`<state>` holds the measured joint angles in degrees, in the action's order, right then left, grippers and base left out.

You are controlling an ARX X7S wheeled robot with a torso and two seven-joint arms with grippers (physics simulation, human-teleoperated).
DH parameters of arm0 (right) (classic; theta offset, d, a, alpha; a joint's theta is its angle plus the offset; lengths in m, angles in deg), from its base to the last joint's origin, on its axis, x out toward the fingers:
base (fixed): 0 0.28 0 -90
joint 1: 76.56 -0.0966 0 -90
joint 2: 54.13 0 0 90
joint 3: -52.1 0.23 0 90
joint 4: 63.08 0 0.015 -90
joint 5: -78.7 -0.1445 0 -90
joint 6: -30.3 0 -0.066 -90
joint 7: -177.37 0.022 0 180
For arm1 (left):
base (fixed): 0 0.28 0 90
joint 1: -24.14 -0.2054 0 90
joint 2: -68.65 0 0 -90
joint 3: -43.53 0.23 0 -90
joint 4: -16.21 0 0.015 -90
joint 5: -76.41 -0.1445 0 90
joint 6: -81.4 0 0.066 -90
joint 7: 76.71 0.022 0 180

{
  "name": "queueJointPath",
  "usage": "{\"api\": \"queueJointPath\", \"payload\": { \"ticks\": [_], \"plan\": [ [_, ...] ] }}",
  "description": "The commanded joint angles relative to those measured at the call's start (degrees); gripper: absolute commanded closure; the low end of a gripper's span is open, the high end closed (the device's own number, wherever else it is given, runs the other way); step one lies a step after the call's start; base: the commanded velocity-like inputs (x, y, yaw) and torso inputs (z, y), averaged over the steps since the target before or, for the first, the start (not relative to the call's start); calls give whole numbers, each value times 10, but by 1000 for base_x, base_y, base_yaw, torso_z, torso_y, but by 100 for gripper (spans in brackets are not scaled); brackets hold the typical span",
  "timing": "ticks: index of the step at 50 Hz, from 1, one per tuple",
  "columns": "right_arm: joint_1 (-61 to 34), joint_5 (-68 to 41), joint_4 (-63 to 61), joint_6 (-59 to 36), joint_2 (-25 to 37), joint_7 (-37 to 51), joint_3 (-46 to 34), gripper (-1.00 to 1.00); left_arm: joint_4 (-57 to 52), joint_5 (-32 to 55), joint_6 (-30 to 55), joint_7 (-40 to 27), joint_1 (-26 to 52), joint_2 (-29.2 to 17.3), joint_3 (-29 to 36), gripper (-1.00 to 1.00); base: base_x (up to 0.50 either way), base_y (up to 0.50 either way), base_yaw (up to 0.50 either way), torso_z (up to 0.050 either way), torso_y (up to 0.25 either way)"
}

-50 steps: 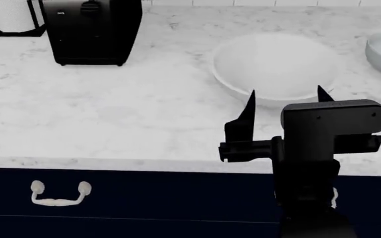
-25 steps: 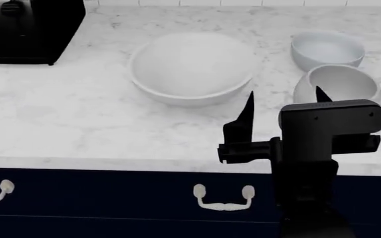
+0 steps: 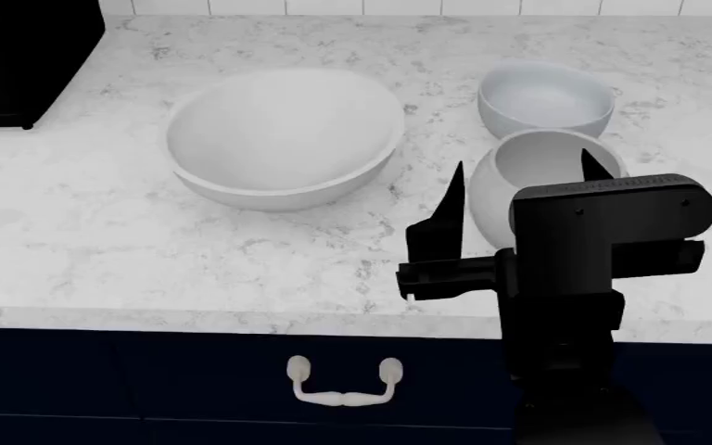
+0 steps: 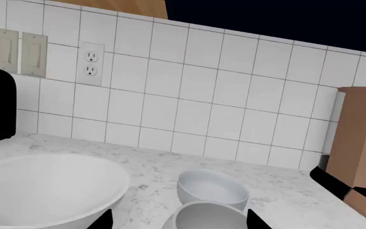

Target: Stack the bowls from largest to smallest.

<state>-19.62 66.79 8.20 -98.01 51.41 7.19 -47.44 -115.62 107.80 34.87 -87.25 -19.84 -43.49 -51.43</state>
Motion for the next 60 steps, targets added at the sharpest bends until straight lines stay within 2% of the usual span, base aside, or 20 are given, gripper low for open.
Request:
{"api": "queueJointPath", "payload": {
  "ticks": [1, 60],
  "plan": [
    [-2, -2, -7, -5, 3, 1, -7, -100, -2, 4, -1, -3, -1, -2, -3, -100, 355, -1, 0, 0, 0],
    [-2, -12, -12, -9, 12, 10, -17, -100, -6, 18, -5, -14, -3, -13, -4, -100, 362, -1, 0, 0, 0]
  ]
}}
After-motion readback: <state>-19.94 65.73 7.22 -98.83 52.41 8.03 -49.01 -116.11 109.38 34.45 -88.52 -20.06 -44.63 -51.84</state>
